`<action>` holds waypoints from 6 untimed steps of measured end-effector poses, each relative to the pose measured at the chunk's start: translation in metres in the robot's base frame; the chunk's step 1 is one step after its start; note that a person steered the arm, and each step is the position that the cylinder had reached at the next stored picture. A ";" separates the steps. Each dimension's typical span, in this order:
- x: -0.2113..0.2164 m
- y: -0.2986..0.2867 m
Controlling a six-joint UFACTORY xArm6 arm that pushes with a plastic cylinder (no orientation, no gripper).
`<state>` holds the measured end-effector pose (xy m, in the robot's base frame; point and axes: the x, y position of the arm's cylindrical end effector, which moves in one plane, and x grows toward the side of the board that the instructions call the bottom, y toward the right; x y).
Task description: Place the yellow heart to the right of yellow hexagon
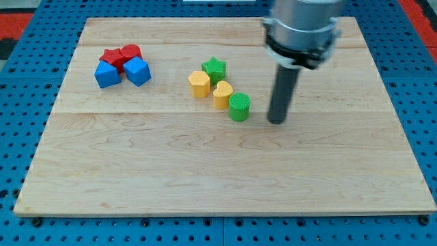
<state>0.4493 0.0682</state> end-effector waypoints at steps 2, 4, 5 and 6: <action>-0.048 -0.075; -0.047 -0.048; -0.014 -0.029; -0.006 -0.077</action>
